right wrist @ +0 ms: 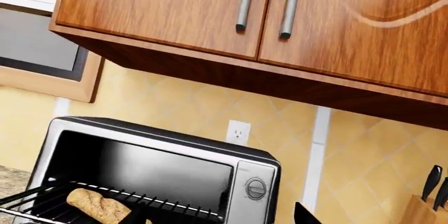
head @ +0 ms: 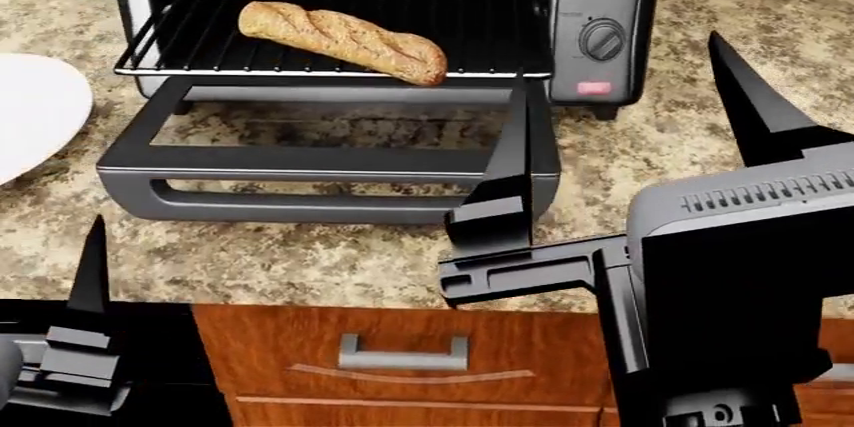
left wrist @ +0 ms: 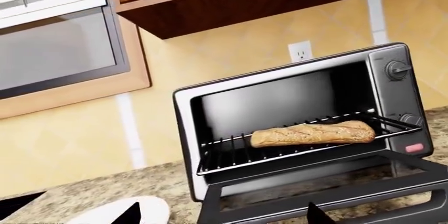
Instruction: Pick the baguette from the rack and place it on the plate on the counter.
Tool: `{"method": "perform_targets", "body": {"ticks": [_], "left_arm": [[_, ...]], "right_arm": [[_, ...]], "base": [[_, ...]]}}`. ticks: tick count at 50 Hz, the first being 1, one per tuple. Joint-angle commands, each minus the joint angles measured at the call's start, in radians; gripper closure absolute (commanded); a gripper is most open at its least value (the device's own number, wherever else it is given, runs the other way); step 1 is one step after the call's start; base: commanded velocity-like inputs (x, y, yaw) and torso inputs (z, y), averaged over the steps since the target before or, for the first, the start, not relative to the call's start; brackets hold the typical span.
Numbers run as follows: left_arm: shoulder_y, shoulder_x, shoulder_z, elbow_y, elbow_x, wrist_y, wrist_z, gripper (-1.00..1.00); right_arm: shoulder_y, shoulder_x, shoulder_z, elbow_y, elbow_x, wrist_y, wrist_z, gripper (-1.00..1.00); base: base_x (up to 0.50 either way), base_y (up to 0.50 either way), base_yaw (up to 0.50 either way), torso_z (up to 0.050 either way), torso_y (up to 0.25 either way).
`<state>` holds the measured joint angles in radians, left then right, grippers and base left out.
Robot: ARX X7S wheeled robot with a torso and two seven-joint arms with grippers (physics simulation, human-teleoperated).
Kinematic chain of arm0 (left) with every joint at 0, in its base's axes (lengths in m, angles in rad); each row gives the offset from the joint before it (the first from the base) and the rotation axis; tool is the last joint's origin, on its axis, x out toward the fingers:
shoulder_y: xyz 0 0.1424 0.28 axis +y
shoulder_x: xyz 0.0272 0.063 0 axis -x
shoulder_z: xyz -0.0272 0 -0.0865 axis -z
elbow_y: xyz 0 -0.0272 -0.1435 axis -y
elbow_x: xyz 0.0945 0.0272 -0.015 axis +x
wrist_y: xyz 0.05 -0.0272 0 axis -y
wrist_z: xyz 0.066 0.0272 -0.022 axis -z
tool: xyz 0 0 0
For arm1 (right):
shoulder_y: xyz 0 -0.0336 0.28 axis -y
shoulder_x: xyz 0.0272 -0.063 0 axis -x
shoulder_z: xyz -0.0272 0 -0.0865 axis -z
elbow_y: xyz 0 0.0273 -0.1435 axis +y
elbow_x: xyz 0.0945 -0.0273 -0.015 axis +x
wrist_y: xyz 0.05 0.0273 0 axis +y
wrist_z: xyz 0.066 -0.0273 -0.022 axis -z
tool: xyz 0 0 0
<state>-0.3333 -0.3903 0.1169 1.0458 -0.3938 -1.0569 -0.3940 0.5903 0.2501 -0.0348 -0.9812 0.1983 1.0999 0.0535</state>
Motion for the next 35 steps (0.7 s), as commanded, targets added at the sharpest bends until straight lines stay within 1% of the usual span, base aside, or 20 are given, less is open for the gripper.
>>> {"method": "perform_targets", "body": {"ticks": [1, 3, 10, 13, 18, 35], "left_arm": [[-0.016, -0.045, -0.022, -0.009, -0.116, 0.032, -0.070, -1.00], [-0.018, -0.050, -0.021, -0.010, -0.123, 0.034, -0.076, -1.00], [-0.021, -0.077, -0.029, -0.003, -0.170, 0.047, -0.116, -1.00], [-0.025, -0.089, -0.024, -0.006, -0.189, 0.059, -0.136, -1.00], [-0.017, -0.105, -0.023, -0.011, -0.205, 0.088, -0.151, -1.00], [-0.070, -0.115, 0.025, -0.024, -0.234, 0.068, -0.187, -1.00]], "right_arm": [[0.034, -0.015, 0.033, -0.031, -0.007, 0.050, -0.015, -1.00], [0.041, -0.010, 0.032, -0.036, -0.003, 0.057, -0.015, -1.00], [0.069, -0.005, 0.025, -0.050, 0.009, 0.060, -0.007, -1.00], [0.104, 0.011, -0.006, -0.060, 0.015, 0.086, 0.003, -1.00], [0.126, 0.036, -0.031, -0.064, 0.061, 0.101, 0.042, -1.00], [0.103, 0.056, 0.022, -0.056, 0.145, 0.064, 0.080, -1.00]], "base": [[0.00, 0.50, 0.00, 0.050, 0.029], [0.00, 0.36, 0.00, 0.050, 0.030], [0.00, 0.00, 0.00, 0.050, 0.031], [0.07, 0.00, 0.00, 0.050, 0.031], [0.35, 0.00, 0.00, 0.050, 0.030], [0.43, 0.26, 0.00, 0.050, 0.031]]}}
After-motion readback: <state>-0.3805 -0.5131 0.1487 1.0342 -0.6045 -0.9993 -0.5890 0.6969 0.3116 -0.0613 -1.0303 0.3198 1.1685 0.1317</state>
